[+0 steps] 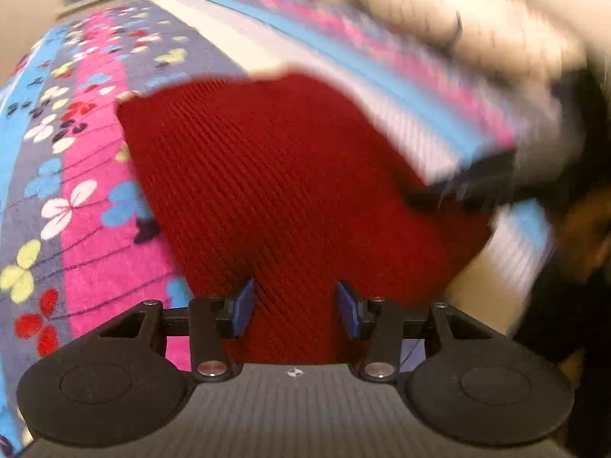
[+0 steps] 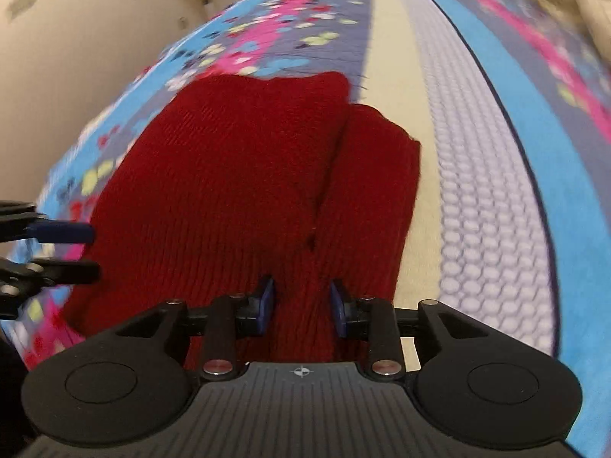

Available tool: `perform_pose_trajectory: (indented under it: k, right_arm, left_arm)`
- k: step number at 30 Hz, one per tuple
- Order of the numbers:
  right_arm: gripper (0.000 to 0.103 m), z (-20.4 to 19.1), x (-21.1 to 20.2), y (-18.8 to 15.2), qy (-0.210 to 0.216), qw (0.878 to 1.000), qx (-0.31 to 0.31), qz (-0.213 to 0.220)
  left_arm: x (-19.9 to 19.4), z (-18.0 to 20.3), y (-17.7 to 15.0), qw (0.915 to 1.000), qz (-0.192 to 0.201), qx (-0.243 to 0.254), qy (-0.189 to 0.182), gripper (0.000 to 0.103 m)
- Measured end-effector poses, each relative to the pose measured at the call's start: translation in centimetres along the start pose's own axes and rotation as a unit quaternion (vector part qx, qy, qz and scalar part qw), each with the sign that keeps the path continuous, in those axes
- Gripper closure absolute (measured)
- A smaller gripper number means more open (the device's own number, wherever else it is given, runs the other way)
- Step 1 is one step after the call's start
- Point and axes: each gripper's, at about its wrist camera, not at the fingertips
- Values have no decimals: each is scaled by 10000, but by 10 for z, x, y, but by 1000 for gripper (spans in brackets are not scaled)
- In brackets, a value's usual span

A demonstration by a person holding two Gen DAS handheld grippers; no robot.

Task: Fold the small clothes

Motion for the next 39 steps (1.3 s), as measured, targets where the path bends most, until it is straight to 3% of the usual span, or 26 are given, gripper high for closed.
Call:
perform_pose_trajectory:
  k: [2,7,10,13,16,19,21,24,29,39]
  right_arm:
    - [70,5,-3,-1,97,9999,83,-44]
    - [63,14,-21,-2,494,9983,297,37]
    - [61,13,-12,-13,282,9989,-68,-380]
    - [61,12,-14,-10,355,9986,-50,-385]
    - [60,19,-19,-6,464,9985,230,-180]
    - [46,27,-29,0,481,9968,556,327]
    - [28,37,-37,0,363,9928,895,705]
    - [28,53,-40,0,193,9855,1355,1006]
    - [28,64,-32,3,86,9782,1687,1208]
    - [24,87,5,11,229,9650,2455,898]
  left_arm:
    - [0,10,-1,9994,50,307,166,50]
    - [-18,-7,3,9996,192,-176,-65,51]
    - [-16,-5,-2,9999,60,-60,-122,51]
    - [-6,11,-8,9991,-77,405,133,50]
    - [-11,8,-5,9997,17,207,103,47]
    - [-17,0,-1,9996,235,-109,128,42]
    - [-20,-2,3,9986,375,-260,255,26]
    - [-27,-1,8,9956,566,-380,637,19]
    - [-32,-11,17,9921,708,-742,723,19]
    - [-29,-14,20,9917,704,-798,728,18]
Point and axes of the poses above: each gripper's, at about its wrist camera, not at the fingertips, and x roughly the way its jaws point, z to its right, y to its top, and after that the axes turned 10 degrees about y, right-handed
